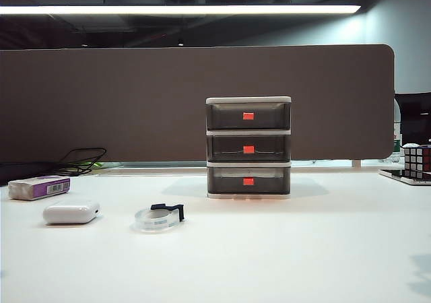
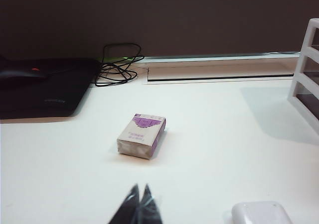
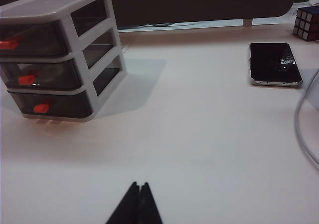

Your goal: Open the second layer of the drawer on the table, pick up the transparent tape on the table and put it in, and finally close the drawer.

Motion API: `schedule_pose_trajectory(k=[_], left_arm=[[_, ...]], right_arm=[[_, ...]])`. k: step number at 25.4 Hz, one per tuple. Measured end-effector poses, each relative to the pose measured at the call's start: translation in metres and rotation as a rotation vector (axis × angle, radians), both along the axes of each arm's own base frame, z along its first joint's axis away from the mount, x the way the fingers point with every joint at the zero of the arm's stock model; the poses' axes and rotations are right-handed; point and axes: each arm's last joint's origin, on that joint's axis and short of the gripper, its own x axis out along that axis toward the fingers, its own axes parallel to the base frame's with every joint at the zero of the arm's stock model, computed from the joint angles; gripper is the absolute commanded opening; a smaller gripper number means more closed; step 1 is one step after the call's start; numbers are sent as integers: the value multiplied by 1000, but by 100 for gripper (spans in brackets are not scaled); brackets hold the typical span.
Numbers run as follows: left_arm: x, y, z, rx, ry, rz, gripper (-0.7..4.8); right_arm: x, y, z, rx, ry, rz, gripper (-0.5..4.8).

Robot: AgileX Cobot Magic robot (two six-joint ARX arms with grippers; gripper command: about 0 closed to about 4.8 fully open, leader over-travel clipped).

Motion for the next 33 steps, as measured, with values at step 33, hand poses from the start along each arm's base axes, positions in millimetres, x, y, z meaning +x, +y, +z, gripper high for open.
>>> schedule_pose_trajectory(k=[33], left_arm=[[-6,-17,5,-479,118,-615,1]], right_arm=[[-6,14,2,300,93,487,-5]])
